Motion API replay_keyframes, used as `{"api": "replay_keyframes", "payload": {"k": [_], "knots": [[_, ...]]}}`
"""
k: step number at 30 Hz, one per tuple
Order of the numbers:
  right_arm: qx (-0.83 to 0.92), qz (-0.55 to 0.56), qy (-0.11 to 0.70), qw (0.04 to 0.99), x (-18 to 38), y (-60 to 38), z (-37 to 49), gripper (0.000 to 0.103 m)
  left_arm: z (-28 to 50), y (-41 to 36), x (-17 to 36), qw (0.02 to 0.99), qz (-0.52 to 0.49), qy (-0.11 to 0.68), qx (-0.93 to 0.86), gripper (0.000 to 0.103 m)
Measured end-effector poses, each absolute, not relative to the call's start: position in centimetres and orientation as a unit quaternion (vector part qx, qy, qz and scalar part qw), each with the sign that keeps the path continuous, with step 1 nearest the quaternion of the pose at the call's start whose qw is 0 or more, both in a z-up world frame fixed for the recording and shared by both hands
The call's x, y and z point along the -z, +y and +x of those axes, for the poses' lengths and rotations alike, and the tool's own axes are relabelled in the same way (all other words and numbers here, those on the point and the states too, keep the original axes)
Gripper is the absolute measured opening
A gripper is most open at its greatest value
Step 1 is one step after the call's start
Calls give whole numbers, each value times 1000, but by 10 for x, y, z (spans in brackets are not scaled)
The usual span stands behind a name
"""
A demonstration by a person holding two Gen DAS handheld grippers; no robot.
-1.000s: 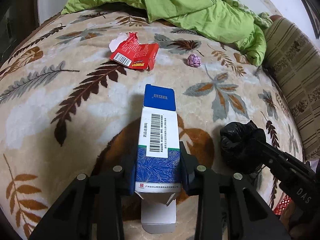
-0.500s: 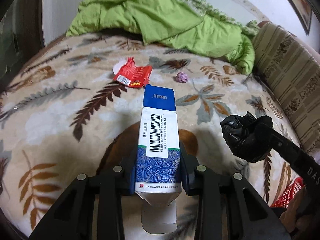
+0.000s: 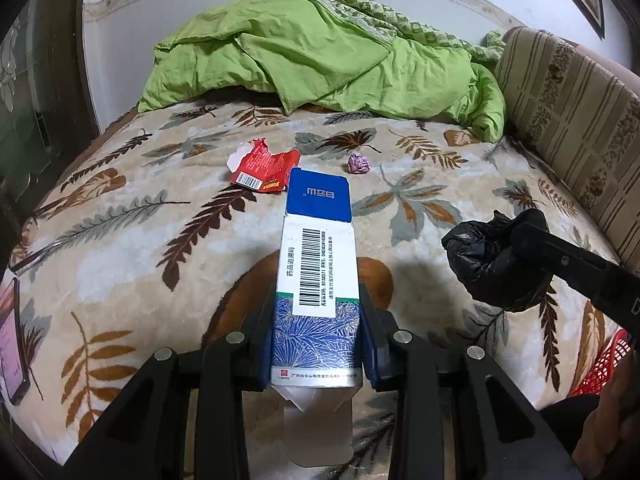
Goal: Collect trash
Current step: 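Lift the blue-white box with the left tool while the right tool lifts the black bag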
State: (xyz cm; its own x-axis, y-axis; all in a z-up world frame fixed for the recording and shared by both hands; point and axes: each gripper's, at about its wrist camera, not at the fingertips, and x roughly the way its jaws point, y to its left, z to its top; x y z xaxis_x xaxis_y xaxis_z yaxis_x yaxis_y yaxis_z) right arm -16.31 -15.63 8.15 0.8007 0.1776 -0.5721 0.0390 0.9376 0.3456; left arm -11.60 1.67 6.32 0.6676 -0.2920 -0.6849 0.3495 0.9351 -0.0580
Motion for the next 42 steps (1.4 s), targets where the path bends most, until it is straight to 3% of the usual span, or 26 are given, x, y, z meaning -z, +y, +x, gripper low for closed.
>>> {"api": "replay_keyframes", "payload": {"k": [42], "knots": [[-25, 212, 316, 924, -85, -171, -175, 13, -119, 11, -75, 922, 65, 336, 179, 33]]}}
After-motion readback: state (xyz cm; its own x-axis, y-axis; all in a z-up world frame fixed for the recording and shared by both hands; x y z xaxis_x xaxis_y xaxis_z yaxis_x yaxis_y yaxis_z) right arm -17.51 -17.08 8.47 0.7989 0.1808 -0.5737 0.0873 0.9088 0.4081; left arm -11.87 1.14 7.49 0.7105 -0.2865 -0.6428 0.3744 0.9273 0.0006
